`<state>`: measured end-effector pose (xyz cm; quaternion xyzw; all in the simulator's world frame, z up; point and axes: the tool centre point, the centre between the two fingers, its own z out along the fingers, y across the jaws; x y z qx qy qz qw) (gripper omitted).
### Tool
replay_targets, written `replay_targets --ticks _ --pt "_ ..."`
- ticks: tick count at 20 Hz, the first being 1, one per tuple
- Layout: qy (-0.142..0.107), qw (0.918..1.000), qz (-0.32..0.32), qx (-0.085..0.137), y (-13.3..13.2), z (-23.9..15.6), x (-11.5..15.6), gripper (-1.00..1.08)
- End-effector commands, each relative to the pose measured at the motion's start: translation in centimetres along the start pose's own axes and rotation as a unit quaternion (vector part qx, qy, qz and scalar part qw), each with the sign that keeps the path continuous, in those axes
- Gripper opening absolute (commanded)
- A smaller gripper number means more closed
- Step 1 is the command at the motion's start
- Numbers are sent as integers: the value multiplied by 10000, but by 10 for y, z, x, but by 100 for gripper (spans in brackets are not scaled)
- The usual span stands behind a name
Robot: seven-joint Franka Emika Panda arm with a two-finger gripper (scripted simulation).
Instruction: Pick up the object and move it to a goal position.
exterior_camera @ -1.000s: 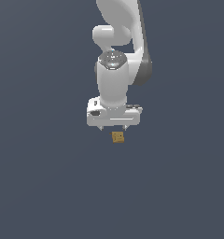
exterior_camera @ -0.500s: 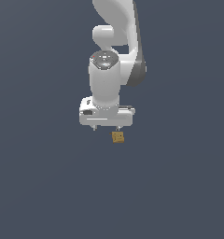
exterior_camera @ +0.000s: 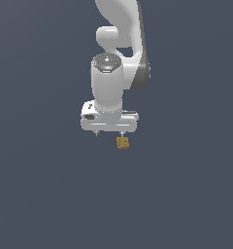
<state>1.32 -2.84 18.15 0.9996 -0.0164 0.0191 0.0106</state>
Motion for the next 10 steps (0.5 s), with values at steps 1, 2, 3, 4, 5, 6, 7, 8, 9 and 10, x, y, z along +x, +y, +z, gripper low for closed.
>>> replay_targets --ticks 1,2,3,4,5,6,7,8,9,10 --pt "-5 9999 103 5 -1 2 -1 100" --pt "-7 9999 159 8 -2 3 -1 100" --pt "-10 9998 223 12 -2 4 -2 100" --pt "-13 9996 292 17 -3 6 -2 100" --pt "-16 9993 369 22 -4 7 -3 100" --pt "-20 9990 452 27 -5 9 -3 100" --pt "-24 9985 542 32 -6 10 -4 100" --pt "-28 9979 639 37 -7 12 -5 100" --pt "-33 9972 743 43 -8 14 -5 100" --pt "-38 9963 853 48 -10 16 -6 100"
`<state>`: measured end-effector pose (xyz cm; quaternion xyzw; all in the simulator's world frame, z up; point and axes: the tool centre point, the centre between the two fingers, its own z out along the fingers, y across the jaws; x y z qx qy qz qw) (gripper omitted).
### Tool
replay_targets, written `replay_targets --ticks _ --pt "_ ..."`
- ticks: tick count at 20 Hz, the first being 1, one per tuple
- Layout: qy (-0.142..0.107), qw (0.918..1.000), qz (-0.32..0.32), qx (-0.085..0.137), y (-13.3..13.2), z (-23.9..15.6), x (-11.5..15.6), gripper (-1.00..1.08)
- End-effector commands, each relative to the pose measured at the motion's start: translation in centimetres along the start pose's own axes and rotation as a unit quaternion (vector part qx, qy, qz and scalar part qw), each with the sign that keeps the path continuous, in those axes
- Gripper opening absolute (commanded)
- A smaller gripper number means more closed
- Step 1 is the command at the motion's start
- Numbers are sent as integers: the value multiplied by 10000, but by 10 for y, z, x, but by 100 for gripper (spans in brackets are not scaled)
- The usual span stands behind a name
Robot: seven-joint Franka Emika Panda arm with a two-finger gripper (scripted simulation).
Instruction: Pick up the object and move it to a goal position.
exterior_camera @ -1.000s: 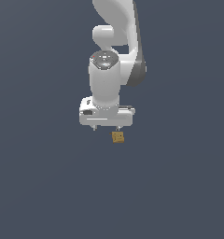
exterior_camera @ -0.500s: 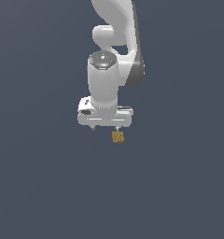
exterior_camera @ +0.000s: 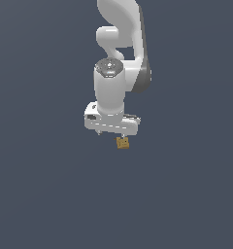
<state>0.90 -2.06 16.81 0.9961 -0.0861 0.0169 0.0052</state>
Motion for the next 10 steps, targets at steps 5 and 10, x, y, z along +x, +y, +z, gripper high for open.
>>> replay_targets --ticks 5,10 --pt "-38 9968 794 34 -8 15 -7 100" --pt "-70 9893 1456 50 -13 26 -13 100"
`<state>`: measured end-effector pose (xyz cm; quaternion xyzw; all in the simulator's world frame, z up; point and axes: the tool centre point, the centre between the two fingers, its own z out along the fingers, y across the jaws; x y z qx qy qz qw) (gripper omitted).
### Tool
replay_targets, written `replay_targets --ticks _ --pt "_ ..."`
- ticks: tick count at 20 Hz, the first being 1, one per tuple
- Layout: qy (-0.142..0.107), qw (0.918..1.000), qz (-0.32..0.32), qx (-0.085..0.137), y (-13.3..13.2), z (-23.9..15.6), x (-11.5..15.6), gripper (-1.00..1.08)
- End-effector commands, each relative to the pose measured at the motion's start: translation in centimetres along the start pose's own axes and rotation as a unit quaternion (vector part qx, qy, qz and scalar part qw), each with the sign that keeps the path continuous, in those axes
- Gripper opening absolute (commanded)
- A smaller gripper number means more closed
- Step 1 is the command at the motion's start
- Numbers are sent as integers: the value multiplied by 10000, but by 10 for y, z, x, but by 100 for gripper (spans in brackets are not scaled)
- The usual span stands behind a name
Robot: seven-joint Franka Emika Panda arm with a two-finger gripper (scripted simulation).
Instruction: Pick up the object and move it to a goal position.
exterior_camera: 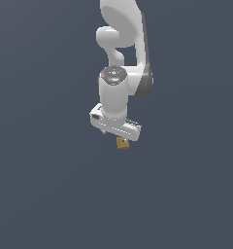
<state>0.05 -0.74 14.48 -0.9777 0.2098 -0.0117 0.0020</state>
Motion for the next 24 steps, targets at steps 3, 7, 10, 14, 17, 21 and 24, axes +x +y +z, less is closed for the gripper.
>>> replay_targets --ticks 3,7,10,14,17,21,24 --pt "-27 9981 609 10 -3 11 -7 100" --pt "-48 9934 1143 13 -6 20 -13 100" --pt "-63 9880 1543 11 -7 27 -17 100" --pt "-79 9782 2073 5 -9 36 -23 100" --pt "-88 9690 2468 -3 -10 42 -27 100" --pt "-97 9542 2989 -16 -11 51 -33 100" --pt "-100 9413 3374 -28 -12 57 -38 100"
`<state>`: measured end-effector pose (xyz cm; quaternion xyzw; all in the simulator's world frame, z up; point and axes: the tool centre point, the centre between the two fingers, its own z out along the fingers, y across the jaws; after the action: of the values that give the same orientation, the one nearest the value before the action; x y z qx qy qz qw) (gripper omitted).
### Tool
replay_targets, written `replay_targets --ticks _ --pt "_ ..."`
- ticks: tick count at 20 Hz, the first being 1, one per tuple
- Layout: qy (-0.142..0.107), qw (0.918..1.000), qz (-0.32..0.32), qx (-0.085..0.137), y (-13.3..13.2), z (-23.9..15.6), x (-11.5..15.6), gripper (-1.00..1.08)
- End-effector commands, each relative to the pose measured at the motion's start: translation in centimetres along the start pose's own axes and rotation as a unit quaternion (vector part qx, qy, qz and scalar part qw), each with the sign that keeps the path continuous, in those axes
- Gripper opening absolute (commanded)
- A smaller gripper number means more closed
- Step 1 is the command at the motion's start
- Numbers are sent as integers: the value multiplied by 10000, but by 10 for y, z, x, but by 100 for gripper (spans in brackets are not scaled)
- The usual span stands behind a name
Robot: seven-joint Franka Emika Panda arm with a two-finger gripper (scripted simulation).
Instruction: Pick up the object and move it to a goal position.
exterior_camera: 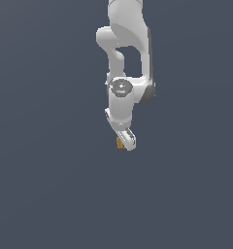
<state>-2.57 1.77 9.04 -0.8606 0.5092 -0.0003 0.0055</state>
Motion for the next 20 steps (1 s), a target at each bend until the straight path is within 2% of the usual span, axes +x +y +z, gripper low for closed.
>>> replay_targets --ticks 1,11,20 --pt "1 9994 348 -7 2 5 -3 100" --pt "19 9886 1503 -33 9 22 -13 100" --pt "34 9805 1966 -43 12 29 -17 100"
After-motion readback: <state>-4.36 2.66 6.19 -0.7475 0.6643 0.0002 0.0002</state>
